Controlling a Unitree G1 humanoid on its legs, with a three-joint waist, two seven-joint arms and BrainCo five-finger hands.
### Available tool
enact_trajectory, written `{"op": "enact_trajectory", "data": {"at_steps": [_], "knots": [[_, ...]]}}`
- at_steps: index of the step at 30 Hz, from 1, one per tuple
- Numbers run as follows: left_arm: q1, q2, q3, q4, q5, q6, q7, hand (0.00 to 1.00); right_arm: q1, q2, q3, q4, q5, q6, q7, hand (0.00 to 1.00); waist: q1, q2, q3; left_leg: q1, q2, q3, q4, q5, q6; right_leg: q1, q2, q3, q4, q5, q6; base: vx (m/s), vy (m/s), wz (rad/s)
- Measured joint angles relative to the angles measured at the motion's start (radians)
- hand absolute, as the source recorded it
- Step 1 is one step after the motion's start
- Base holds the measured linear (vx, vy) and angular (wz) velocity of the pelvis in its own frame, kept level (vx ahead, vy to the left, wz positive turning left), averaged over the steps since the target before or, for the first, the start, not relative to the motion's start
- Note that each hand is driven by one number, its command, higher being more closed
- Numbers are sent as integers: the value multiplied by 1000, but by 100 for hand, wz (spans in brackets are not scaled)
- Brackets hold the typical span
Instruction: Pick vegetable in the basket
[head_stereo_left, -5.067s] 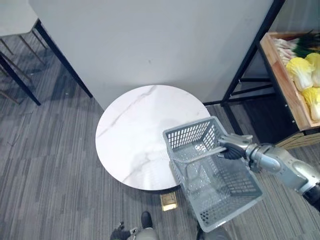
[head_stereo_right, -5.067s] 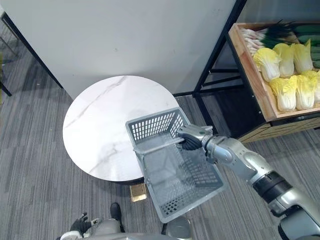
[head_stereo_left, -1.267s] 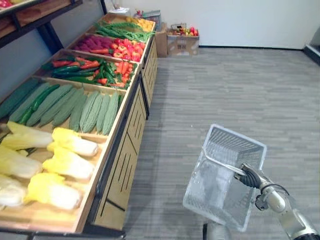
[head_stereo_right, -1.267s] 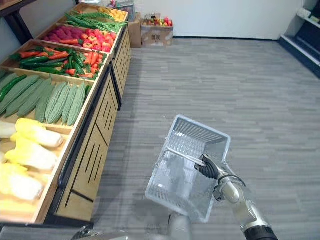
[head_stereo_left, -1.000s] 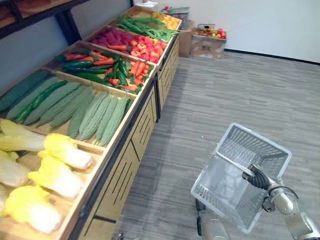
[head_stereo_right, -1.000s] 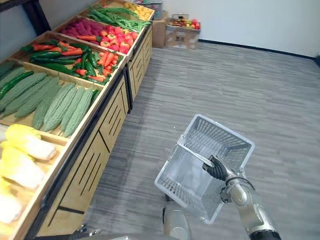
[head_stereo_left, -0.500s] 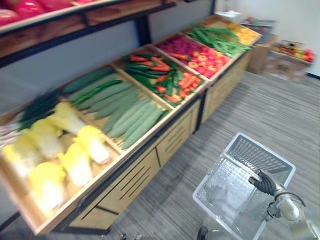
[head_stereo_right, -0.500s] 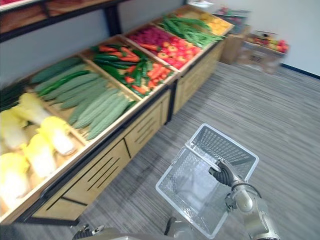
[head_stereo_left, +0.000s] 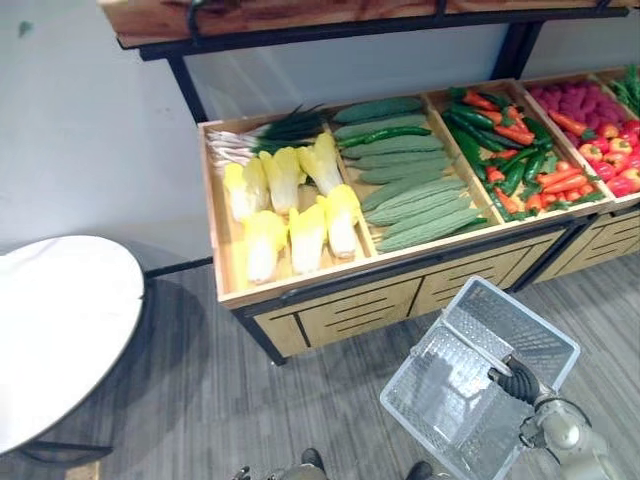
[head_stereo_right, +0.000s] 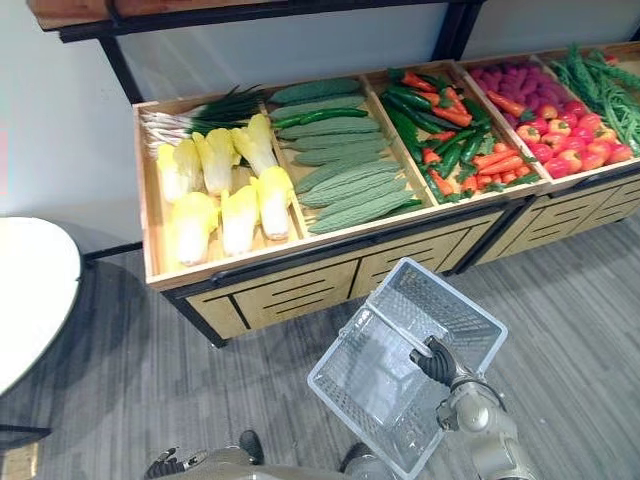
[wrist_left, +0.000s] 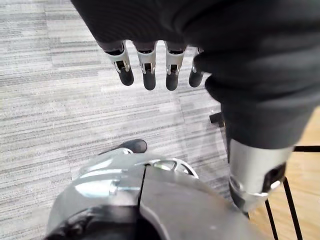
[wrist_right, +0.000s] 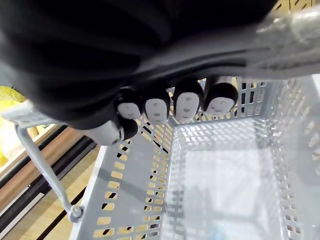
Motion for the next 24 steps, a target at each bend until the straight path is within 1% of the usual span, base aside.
{"op": "enact_trajectory", "data": {"at_steps": [1, 3, 4, 5, 6, 7, 8, 9, 10, 11, 12, 13, 14, 15, 16, 17, 18, 19, 20, 21, 23, 24], "knots": [[-2, 0, -4, 1, 20, 0, 1, 0, 0, 2, -6, 32, 1, 4, -10, 100, 0, 3, -3, 3, -16, -2, -10, -1, 2, -8, -16, 0, 11, -1, 0, 83, 124, 8], [-20, 1, -20, 28, 30, -1, 1, 0, -3, 3, -23, 90, 1, 10, -21, 100, -1, 2, -1, 17, -47, -4, -18, -16, 30, -39, -75, 8, 114, -40, 26, 106, 121, 7], [-22, 1, -22, 36, 30, -1, 0, 0, -1, 3, -26, 102, 0, 12, -20, 100, -2, -5, 2, 28, -59, -4, -19, -22, 39, -48, -100, 15, 166, -51, 33, 92, 95, 6], [-20, 1, -34, 40, 30, -1, -1, 0, -2, 3, -27, 129, 0, 14, -22, 100, -6, -12, 6, 59, -76, -3, -21, -34, 46, -62, -143, 42, 271, -72, 44, 83, 94, 3], [-18, 2, -49, 40, 30, -2, -1, 0, -5, 4, -27, 152, 0, 23, -23, 100, -5, -14, 5, 84, -88, 1, -25, -42, 45, -94, -179, 81, 383, -71, 40, 109, 156, 1], [-17, 5, -50, 40, 30, -4, -2, 0, -7, 7, -27, 163, -1, 25, -23, 100, -6, -18, 4, 93, -92, 2, -25, -47, 46, -114, -195, 102, 437, -68, 31, 116, 151, -3], [-19, 16, -50, 36, 29, -7, -2, 0, -14, 14, -27, 185, -1, 29, -25, 100, -7, -29, 7, 107, -98, 0, -24, -53, 56, -158, -214, 164, 534, -48, -10, 147, 117, 8], [-21, 31, -51, 30, 27, -7, -1, 0, -20, 29, -28, 210, -1, 30, -30, 100, -21, -42, 7, 112, -94, -18, -17, -59, 67, -209, -208, 243, 608, -19, -46, 172, 52, 20], [-21, 40, -52, 26, 27, -7, 0, 0, -23, 39, -28, 219, -1, 30, -30, 100, -30, -35, 5, 115, -87, -27, -13, -59, 71, -220, -194, 283, 617, -38, -40, 197, -26, 36], [-26, 51, -52, 21, 26, -7, 2, 0, -24, 63, -28, 237, 2, 29, -28, 100, -41, -45, 14, 113, -64, -39, -7, -58, 71, -227, -139, 338, 574, -88, -29, 182, -89, 43], [-32, 66, -45, 18, 25, -7, 6, 0, -27, 81, -28, 258, 3, 28, -28, 100, -48, -43, 26, 111, -34, -52, 4, -56, 67, -225, -74, 372, 493, -103, -37, 160, -116, 36], [-34, 73, -43, 16, 25, -8, 7, 0, -29, 85, -29, 270, 4, 27, -28, 100, -49, -48, 28, 110, -22, -59, 6, -54, 63, -224, -41, 391, 437, -102, -36, 140, -146, 38], [-40, 81, -33, 16, 25, -8, 8, 0, -30, 87, -39, 295, 15, 24, -28, 100, -53, -61, 26, 99, -15, -75, 10, -50, 55, -220, -3, 425, 308, -84, -16, 113, -136, 29], [-46, 85, -29, 15, 25, -8, 8, 0, -30, 87, -49, 306, 21, 24, -29, 100, -53, -72, 26, 97, -19, -79, 10, -49, 47, -217, 6, 448, 243, -65, 4, 145, -186, 42], [-57, 89, -24, 14, 25, -9, 9, 0, -33, 93, -77, 343, 40, 25, -36, 100, -54, -106, 30, 95, -41, -99, 15, -57, 26, -207, 3, 495, 149, 28, 11, 142, -228, 37], [-76, 69, -21, 19, 25, -8, 10, 0, -54, 93, -117, 401, 43, 34, -53, 100, -50, -104, 41, 105, -33, -114, 18, -62, 3, -200, 12, 501, 155, 36, 25, 141, -229, 32], [-74, 60, -21, 17, 26, -14, 7, 0, -63, 92, -131, 421, 43, 38, -61, 100, -49, -90, 39, 100, -22, -120, 19, -61, -5, -195, 21, 501, 147, 34, 24, 137, -249, 26], [-75, 44, -18, 17, 26, -24, 8, 0, -67, 85, -152, 452, 45, 37, -66, 100, -49, -65, 42, 95, 0, -129, 16, -63, -22, -182, 44, 479, 122, 26, 12, 113, -212, 21], [-72, 37, -5, 18, 27, -29, 8, 0, -72, 82, -175, 484, 50, 38, -67, 100, -47, -48, 43, 87, 17, -133, 16, -58, -30, -174, 61, 462, 102, 24, 8, 84, -172, 23], [-71, 34, 10, 18, 27, -29, 8, 0, -72, 82, -191, 495, 54, 39, -67, 100, -47, -36, 43, 86, 24, -141, 12, -56, -35, -167, 71, 455, 92, 24, 5, 57, -122, 18], [-67, 31, 70, 18, 27, -29, 10, 0, -59, 83, -248, 542, 86, 49, -67, 100, -49, -17, 39, 90, 48, -163, -8, -43, -54, -137, 97, 425, 63, 21, -5, 41, -116, 28], [-66, 30, 85, 19, 27, -29, 10, 0, -56, 83, -264, 555, 88, 51, -66, 100, -48, -16, 39, 93, 52, -166, -13, -40, -56, -130, 100, 419, 57, 21, -6, 33, -104, 29]]}}
